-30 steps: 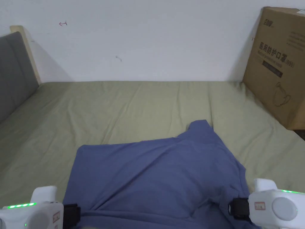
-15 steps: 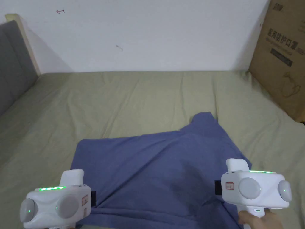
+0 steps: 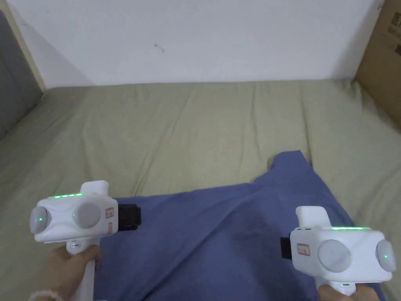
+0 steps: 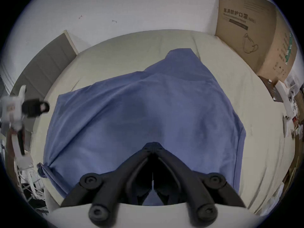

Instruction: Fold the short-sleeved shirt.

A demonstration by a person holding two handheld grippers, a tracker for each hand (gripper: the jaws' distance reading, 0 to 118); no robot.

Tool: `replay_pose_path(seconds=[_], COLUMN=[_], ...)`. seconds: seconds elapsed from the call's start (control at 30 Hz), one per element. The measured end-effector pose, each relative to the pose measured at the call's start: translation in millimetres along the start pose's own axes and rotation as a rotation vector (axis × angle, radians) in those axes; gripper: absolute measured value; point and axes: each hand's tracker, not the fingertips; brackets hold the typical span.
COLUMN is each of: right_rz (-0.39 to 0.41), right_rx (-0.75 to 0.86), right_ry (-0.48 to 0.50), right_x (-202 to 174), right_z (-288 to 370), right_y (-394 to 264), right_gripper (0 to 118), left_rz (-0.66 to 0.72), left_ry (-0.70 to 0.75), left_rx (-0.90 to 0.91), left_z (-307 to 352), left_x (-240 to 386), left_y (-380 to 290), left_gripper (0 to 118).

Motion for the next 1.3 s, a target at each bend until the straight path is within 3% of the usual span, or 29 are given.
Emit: replay_pose_path(seconds=[0.17,0.3,0.4,0.43,0.5,0.6,0.67,0.77,0.83,0.87,0.9,0.93,0.97,1.0,1.07,1.2,1.3], right_rz=[0.026,0.025,0.035,0.029,0.022,0.017,0.019,-0.002,-0.013,0.014,0.048,0.078,0.082,0.066,0.021,-0.036,-0.051], right_rx=[0.008,-0.005,-0.022,-0.031,-0.033,-0.046,-0.051,-0.032,0.012,0.031,0.025,0.011,0.031,0.038,0.02,-0.03,-0.073], right_ry=[-0.007,-0.004,-0.012,-0.014,-0.01,0.004,0.008,0.002,0.023,0.014,0.006,-0.016,-0.049,-0.05,-0.036,-0.116,-0.075], right_x=[7,13,17,19,21,22,26,34,43,48,53,60,67,75,97,124,138], right_z=[-4,-11,-16,-17,-17,-17,-20,-19,-17,-18,-21,-27,-35,-43,-64,-105,-128], right_y=[4,3,0,-1,-4,-5,0,17,34,46,57,72,85,95,124,153,160], right_gripper=[0,0,0,0,0,0,0,0,0,10,33,67,88,98,98,98,97], left_rz=[0.016,0.06,0.062,0.086,0.09,0.023,0.022,0.072,0.017,-0.007,-0.009,-0.011,-0.007,-0.001,-0.011,-0.043,-0.045], left_ry=[0.093,0.103,0.078,0.077,0.091,0.105,0.098,0.098,0.116,0.121,0.115,0.109,0.103,0.094,0.085,0.086,0.079], left_rx=[-0.033,-0.119,-0.19,-0.105,-0.117,-0.091,-0.073,-0.077,-0.057,-0.061,-0.06,-0.05,-0.045,-0.042,-0.026,-0.012,-0.007], left_z=[-58,-88,-105,-102,-99,-88,-81,-81,-77,-75,-72,-68,-64,-62,-55,-47,-48], left_x=[-24,-34,-38,-38,-33,-22,-18,-18,-12,-12,-11,-11,-11,-13,-13,-13,-14], left_y=[55,56,37,32,32,37,39,43,40,41,41,40,41,43,46,51,53], left_gripper=[105,105,95,95,92,58,1,2,2,2,2,2,2,2,2,2,2])
